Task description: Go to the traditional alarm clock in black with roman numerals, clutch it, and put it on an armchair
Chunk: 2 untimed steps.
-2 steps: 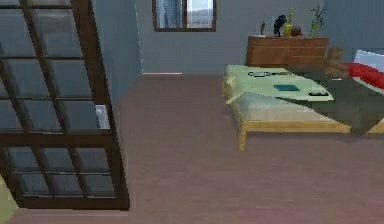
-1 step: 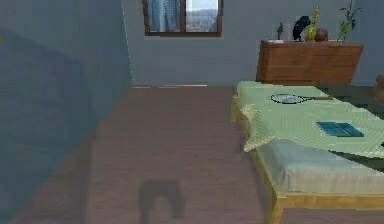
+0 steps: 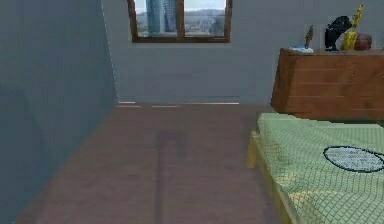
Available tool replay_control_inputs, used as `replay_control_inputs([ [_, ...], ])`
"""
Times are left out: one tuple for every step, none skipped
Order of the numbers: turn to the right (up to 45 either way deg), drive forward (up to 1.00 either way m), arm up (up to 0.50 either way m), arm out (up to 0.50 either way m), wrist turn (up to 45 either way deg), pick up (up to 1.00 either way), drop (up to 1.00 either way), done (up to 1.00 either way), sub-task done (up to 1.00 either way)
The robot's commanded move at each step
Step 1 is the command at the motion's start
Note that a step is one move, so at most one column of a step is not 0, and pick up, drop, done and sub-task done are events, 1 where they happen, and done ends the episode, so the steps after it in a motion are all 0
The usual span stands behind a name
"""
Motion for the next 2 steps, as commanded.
replay_control_inputs([
  [0.0, 1.00, 0.00, 0.00, 0.0, 0.00, 0.00, 0.00, 0.00],
  [6.0, 0.00, 0.00, 0.00, 0.0, 0.00, 0.00, 0.00, 0.00],
])
